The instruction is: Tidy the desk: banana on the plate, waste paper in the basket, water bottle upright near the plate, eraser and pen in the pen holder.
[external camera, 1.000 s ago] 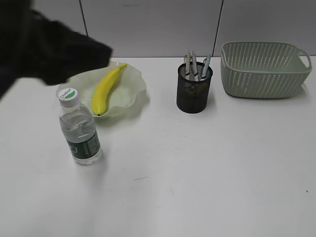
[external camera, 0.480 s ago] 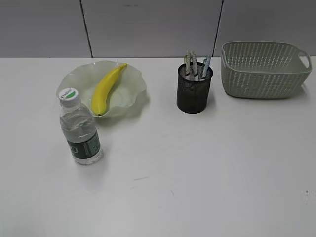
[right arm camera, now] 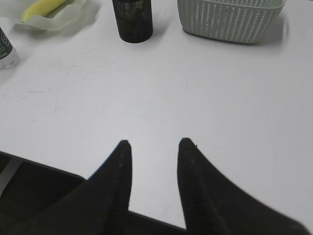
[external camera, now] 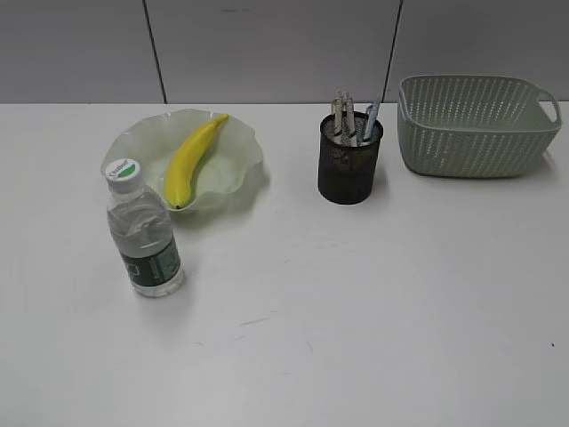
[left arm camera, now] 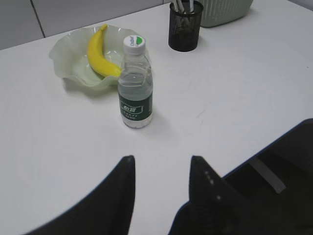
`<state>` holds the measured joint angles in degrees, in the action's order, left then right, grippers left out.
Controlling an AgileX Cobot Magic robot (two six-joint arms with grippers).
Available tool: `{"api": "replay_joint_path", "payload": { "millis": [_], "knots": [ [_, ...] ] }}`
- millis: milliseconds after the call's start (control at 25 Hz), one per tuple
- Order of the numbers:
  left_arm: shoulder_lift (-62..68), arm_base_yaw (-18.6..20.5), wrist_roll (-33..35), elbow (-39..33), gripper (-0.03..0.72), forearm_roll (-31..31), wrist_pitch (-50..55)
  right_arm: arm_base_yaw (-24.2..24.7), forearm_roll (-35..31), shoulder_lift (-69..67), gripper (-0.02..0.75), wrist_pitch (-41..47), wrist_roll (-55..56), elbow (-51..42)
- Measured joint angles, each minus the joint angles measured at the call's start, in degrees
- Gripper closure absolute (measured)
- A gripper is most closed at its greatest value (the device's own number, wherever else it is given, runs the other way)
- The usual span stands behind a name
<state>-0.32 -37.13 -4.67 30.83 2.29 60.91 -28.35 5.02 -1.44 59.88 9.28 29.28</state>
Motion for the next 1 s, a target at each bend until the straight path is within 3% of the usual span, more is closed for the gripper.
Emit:
{"api": "replay_joint_path", "payload": {
  "millis": [200, 720, 840, 1000],
  "knots": [
    [0.0, 0.0, -4.4, 0.0, 0.411, 3.5, -0.1, 0.0, 0.0, 0.0, 0.482, 0.0, 0.0, 0.0],
    [0.0, 0.2, -5.3, 0.0, 0.426, 3.8, -0.1, 0.0, 0.0, 0.0, 0.492, 0.0, 0.0, 0.0],
    [0.0, 2.7, -5.3, 0.0, 0.426, 3.8, -0.1, 2.5, -0.1, 0.0, 0.492, 0.0, 0.0, 0.0],
    [0.0, 11.9, -5.3, 0.0, 0.426, 3.8, -0.1, 11.9, -0.2, 0.0, 0.492, 0.0, 0.0, 0.0]
  ]
}}
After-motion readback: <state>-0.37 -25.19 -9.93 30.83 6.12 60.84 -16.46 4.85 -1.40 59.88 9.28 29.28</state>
